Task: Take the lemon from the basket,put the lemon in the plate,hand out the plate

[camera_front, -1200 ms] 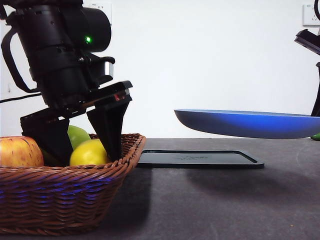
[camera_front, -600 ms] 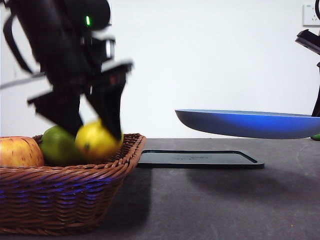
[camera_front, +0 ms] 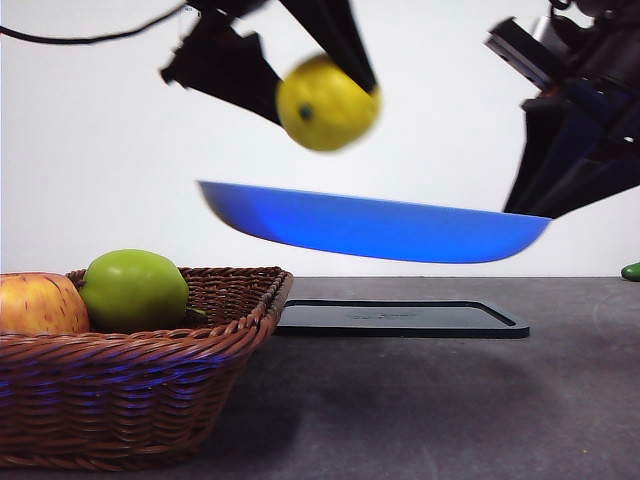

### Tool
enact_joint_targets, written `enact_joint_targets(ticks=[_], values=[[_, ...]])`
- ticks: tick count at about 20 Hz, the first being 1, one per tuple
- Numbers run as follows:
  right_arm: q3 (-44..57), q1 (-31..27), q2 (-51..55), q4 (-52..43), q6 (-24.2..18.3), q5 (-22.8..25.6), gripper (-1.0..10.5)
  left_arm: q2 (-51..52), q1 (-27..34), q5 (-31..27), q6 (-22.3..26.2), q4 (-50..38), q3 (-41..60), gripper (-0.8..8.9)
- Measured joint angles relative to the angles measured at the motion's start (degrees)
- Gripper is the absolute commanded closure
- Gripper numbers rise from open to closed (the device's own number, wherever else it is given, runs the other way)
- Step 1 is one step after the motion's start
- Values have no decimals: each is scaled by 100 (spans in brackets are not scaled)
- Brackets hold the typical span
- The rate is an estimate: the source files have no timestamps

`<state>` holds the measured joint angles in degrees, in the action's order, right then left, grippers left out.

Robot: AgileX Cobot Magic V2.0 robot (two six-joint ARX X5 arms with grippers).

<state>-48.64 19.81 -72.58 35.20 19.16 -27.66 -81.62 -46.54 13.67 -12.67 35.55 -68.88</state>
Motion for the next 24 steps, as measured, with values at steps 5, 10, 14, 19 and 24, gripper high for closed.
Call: enact_joint_targets(ticks=[5, 10, 14, 19, 24], values=[[0, 282, 0, -11, 127, 267, 944, -389, -507, -719, 4, 254, 0, 613], [0, 284, 0, 11, 144, 275, 944, -396, -555, -927, 83, 348, 4, 480], [0, 284, 0, 55, 175, 280, 944, -396, -555, -927, 129, 361, 4, 463], [0, 284, 0, 74, 269, 278, 944, -385, -555, -925, 153, 339, 4, 463], [-22, 87, -96, 79, 275, 273, 944, 101, -549, -1086, 153, 579, -214, 464]])
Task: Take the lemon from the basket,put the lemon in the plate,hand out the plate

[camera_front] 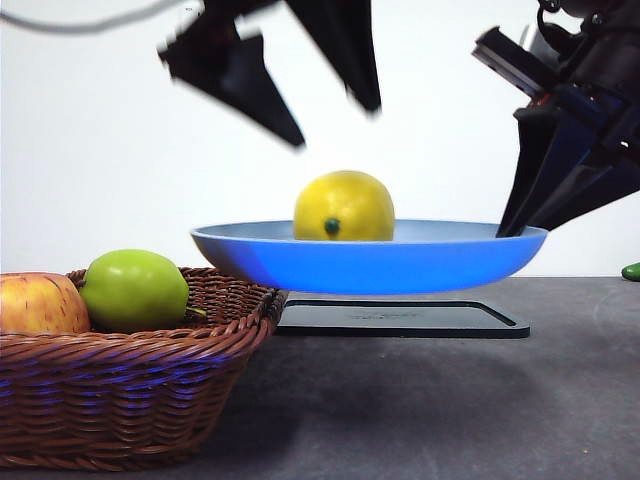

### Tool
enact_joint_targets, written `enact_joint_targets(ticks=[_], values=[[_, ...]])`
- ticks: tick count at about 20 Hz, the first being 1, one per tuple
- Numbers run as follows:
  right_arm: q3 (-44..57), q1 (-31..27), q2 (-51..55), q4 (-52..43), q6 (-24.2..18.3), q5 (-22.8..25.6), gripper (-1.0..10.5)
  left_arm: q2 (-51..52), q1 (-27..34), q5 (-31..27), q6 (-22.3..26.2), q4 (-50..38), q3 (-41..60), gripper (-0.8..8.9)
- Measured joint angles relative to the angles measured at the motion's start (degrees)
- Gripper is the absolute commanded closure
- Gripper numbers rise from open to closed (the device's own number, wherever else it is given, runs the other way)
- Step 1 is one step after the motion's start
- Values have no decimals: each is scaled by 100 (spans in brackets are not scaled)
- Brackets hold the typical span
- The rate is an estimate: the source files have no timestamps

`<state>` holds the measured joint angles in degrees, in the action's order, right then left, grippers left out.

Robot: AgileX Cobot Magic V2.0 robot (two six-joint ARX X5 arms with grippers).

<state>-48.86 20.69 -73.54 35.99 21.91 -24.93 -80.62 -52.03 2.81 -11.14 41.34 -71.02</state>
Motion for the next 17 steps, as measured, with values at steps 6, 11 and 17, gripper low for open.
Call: enact_joint_targets(ticks=[6, 11, 17], values=[[-695, -402, -734, 39, -114, 4, 944, 942, 0, -31, 0, 581, -516, 464], [-1954, -695, -1847, 37, -334, 7, 944, 1707, 0, -31, 0, 835, -516, 464], [-3576, -1029, -3383, 35, -374, 7, 944, 1945, 0, -81, -9, 1064, -516, 464]])
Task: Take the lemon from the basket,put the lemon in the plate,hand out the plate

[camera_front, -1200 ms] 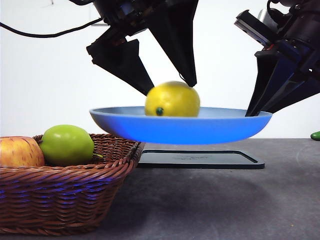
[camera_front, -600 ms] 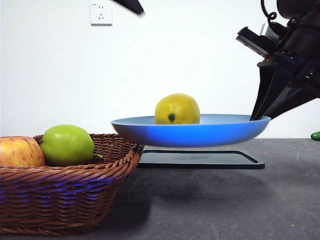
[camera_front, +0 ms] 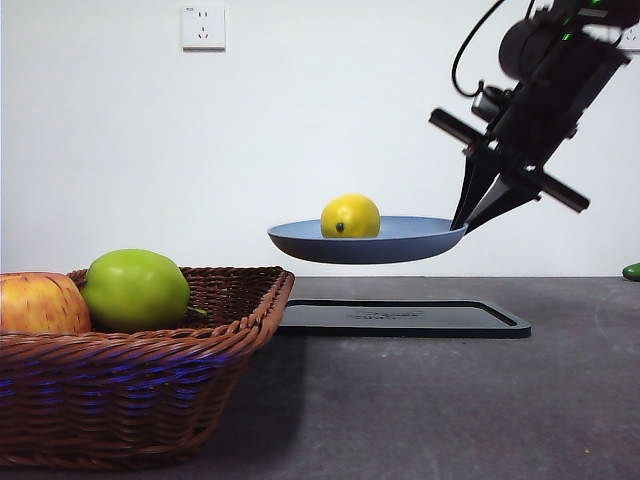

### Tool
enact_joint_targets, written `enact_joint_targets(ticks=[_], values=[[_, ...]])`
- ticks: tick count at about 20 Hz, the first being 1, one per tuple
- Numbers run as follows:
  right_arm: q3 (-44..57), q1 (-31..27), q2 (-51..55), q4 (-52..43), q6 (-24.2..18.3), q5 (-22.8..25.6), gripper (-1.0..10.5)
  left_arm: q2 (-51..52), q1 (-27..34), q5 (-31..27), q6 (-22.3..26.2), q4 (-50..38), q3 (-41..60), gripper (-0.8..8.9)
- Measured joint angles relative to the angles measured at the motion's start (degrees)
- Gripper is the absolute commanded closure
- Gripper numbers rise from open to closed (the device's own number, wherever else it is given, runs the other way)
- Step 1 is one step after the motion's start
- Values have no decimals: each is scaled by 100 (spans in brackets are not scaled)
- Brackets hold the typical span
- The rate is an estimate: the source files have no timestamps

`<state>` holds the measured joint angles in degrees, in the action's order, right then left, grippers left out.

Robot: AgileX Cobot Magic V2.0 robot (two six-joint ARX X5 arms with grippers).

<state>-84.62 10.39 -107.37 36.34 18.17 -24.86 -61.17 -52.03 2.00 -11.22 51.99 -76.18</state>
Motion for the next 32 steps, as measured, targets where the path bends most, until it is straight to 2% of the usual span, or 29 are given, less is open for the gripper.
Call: enact_joint_targets(ticks=[6, 12, 16, 19, 21, 24, 27, 32], values=[[-730, -302, -1137, -7, 0, 0, 944, -4, 2, -208, -39, -2, 0, 464], [-752, -431, -1355, -2, -13, 153, 942, -9, 2, -474, -42, -4, 0, 464], [-752, -431, -1355, 0, -109, 155, 820, -9, 2, -483, -42, -2, 0, 464], [-763, -439, -1355, 4, -125, 352, 720, -9, 2, -483, -42, -2, 0, 465], [-763, -483, -1303, 92, -170, 398, 715, -9, 2, -483, -37, -2, 0, 465], [-763, -579, -870, 321, -219, 404, 715, -9, 2, -625, 111, -4, 0, 465], [-765, -671, -20, 645, -310, 409, 717, -9, 2, -1060, 396, -7, 0, 471], [-798, -538, 1270, 1515, -603, 409, 841, -11, 66, -1384, 981, -46, 0, 695]])
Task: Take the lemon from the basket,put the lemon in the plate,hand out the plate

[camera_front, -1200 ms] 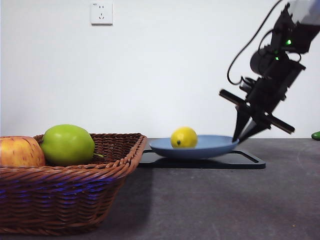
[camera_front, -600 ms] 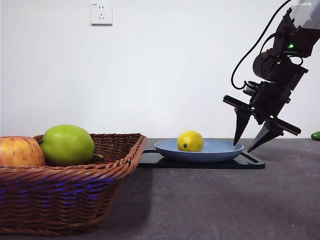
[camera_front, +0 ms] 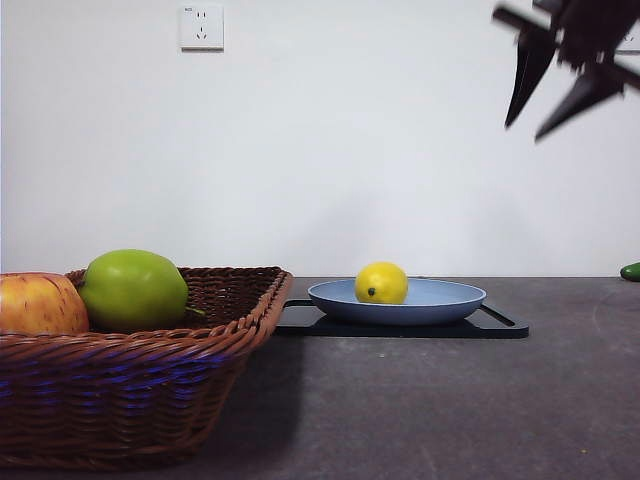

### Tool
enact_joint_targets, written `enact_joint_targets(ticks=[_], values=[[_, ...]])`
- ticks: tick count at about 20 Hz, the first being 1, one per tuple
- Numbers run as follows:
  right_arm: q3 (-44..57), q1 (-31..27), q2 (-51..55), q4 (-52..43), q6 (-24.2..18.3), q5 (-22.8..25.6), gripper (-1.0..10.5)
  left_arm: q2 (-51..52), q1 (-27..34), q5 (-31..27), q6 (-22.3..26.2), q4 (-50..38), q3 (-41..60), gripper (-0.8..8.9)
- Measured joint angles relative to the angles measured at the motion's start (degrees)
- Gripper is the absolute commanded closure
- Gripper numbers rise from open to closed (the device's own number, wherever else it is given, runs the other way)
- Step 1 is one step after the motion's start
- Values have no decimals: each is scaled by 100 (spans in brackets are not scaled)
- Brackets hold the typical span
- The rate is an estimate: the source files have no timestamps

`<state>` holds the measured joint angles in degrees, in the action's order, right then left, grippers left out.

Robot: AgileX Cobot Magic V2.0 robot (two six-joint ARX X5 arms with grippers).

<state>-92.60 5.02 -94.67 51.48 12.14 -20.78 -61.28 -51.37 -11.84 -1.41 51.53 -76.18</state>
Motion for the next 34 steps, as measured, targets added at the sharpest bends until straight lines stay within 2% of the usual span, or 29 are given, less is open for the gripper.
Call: enact_joint_targets(ticks=[3, 5, 6, 8, 10, 13, 15, 17, 20, 23, 26, 34], values=[[0, 334, 649, 544, -208, 0, 945, 0, 129, -4, 356, -61, 0, 813], [0, 658, 986, 780, -345, 98, 944, 0, 260, -2, 531, -101, 0, 808], [0, 903, 1117, 841, -404, 376, 944, 0, 376, 0, 597, -219, 15, 808], [0, 1440, 1325, 861, -472, 1263, 944, 13, 667, 20, 654, -542, 223, 808], [0, 2131, 1482, 828, -516, 2378, 944, 33, 1067, 44, 682, -767, 723, 808], [190, 3217, 1840, 186, -599, 3871, 944, 299, 1827, 732, 638, -1456, 1843, 808], [699, 3731, 2299, -522, -669, 4282, 944, 715, 2302, 1152, 459, -1950, 2529, 808], [1491, 3971, 2841, -1386, -750, 4481, 944, 1189, 2776, 1414, 203, -2343, 3099, 808], [3106, 4074, 3659, -2721, -811, 4500, 944, 2009, 3222, 1464, -153, -2778, 3679, 808], [4865, 4076, 4380, -3963, -859, 4498, 944, 2992, 3353, 1486, -293, -2981, 4113, 808], [5993, 4076, 4701, -4979, -844, 4498, 944, 3633, 3359, 1506, -319, -2977, 4321, 808], [6133, 3995, 4725, -5115, -678, 4498, 943, 3670, 3359, 1504, -358, -2997, 4319, 805]])
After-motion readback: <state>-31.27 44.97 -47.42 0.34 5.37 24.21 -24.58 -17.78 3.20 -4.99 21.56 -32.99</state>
